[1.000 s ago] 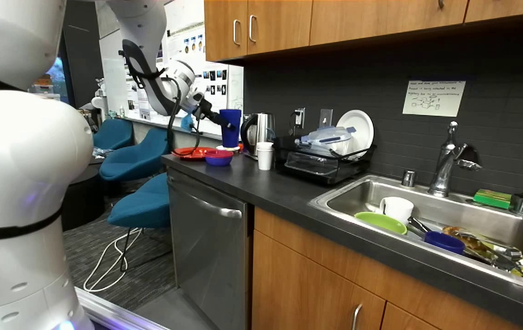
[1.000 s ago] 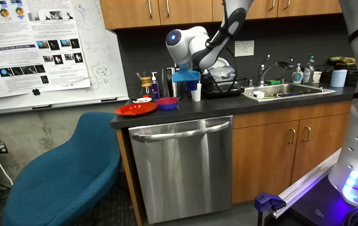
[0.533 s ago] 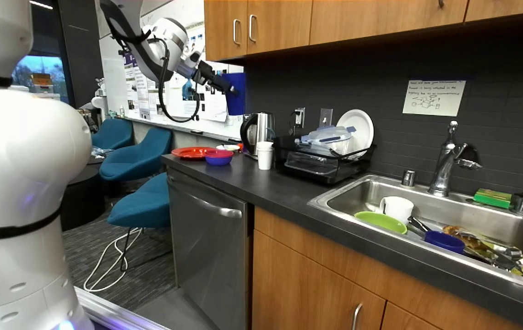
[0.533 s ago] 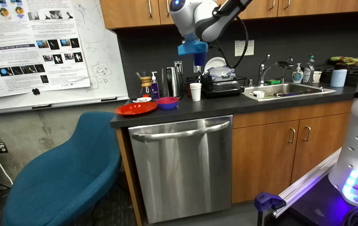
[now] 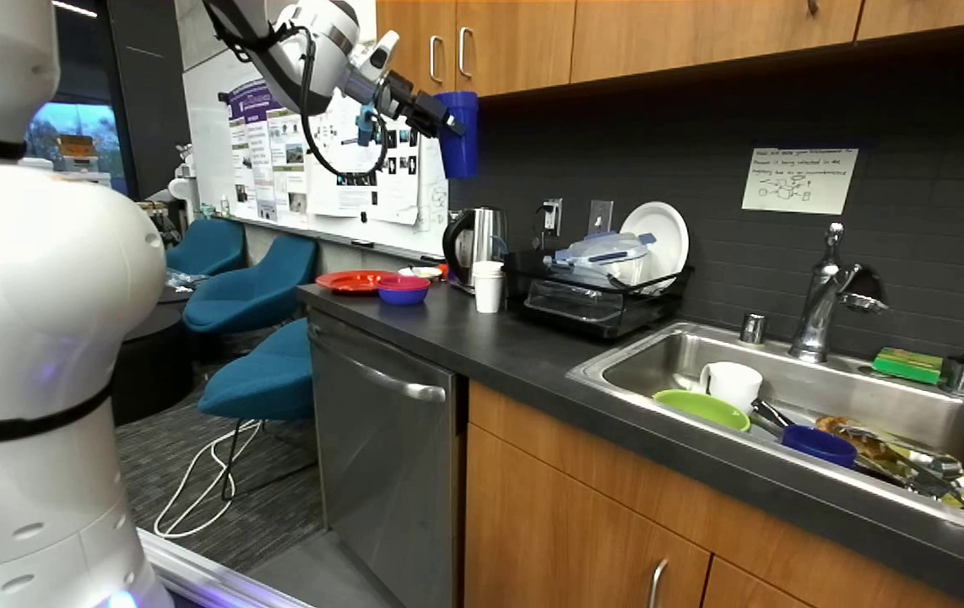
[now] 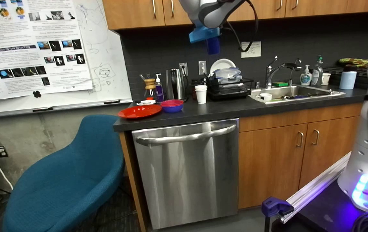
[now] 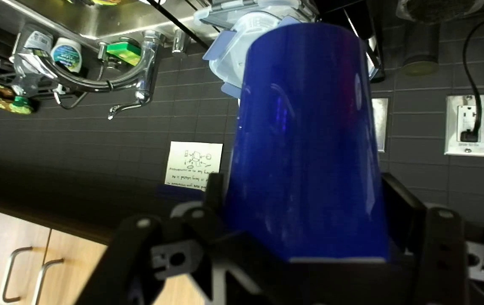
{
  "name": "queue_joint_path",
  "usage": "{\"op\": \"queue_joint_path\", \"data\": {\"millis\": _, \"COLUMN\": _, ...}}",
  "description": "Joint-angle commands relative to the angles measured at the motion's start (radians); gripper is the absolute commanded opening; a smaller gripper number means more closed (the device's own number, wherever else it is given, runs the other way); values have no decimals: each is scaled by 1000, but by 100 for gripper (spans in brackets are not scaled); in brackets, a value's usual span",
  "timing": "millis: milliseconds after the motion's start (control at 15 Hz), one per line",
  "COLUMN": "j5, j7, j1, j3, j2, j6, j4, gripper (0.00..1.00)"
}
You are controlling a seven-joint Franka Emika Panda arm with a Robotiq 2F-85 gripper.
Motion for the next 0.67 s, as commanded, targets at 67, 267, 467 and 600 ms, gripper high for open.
{"op": "queue_joint_path", "data": {"millis": 67, "j5": 110, "j7": -166, "j1": -4, "j3": 15, "j2": 65, "j6": -37, "j4": 159, "gripper": 60}}
{"op": "queue_joint_path", "data": {"millis": 267, "j5": 203, "j7": -269, "j1": 15, "j3": 32, "j2": 99, "j6": -48, "j4": 255, "gripper": 60}}
{"op": "queue_joint_path", "data": {"millis": 467, "j5": 328, "j7": -348, "j1": -13, "j3": 12, "j2": 73, "j6": -29, "j4": 281, "gripper": 60}}
{"op": "queue_joint_path", "data": {"millis": 600, "j5": 409, "j7": -399, "j1": -18, "j3": 4, "j2": 82, "j6": -41, "j4": 327, "gripper": 60}}
